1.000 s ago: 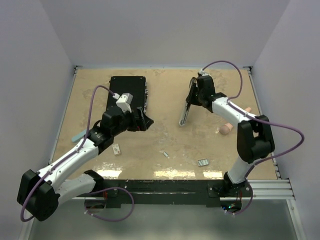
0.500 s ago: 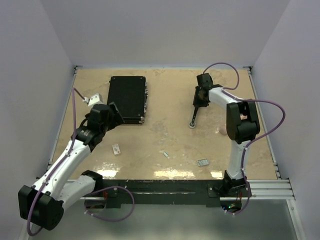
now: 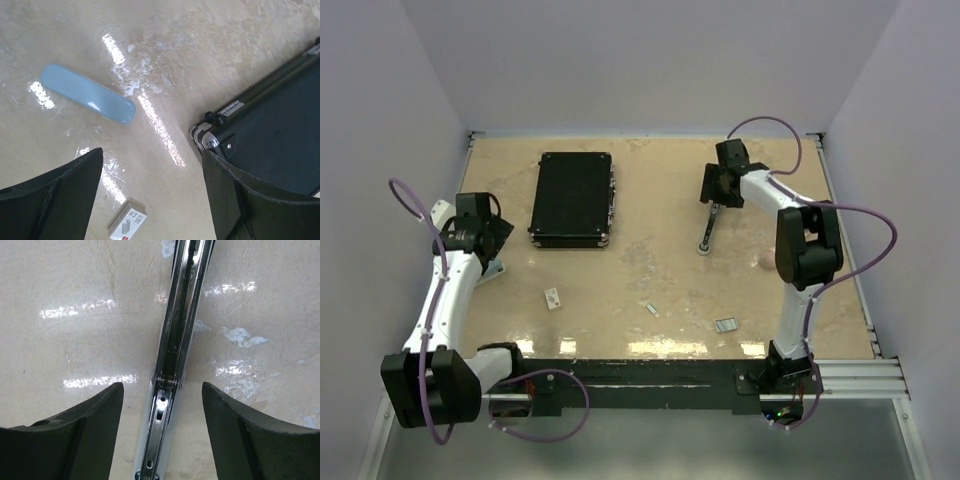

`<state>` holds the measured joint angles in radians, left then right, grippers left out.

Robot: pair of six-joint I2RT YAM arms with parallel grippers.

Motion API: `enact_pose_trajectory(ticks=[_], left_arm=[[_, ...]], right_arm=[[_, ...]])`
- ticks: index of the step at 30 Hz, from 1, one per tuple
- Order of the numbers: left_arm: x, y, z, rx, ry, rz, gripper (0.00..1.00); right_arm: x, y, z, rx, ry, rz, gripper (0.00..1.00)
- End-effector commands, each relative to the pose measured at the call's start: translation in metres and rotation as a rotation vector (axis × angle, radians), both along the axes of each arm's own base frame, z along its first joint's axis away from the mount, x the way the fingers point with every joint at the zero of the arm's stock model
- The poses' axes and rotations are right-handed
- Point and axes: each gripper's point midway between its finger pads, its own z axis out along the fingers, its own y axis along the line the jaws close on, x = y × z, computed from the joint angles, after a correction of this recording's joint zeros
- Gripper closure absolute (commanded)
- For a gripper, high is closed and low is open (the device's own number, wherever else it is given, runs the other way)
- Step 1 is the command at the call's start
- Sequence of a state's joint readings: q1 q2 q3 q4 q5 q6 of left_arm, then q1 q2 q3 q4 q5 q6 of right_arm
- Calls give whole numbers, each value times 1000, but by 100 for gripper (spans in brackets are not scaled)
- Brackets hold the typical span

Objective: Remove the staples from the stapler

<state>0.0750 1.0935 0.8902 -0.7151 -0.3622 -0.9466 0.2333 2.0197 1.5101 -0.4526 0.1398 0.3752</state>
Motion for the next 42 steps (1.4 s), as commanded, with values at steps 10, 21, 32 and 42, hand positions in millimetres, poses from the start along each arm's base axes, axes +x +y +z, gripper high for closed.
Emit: enact_pose_trajectory(ticks=[10, 21, 32, 42], left_arm=[[7, 30, -13, -224, 19, 488, 14], [2, 41, -47, -231, 79, 704, 25], [0, 43, -77, -219, 129, 735, 26], [-5, 45, -90, -189, 203, 733, 29]], right_arm=[[-34, 43, 128, 189, -292, 143, 31], [-68, 107, 129, 265, -301, 355, 32], [-76, 125, 136, 322, -318, 434, 32], [-80, 129, 143, 333, -332, 460, 32]])
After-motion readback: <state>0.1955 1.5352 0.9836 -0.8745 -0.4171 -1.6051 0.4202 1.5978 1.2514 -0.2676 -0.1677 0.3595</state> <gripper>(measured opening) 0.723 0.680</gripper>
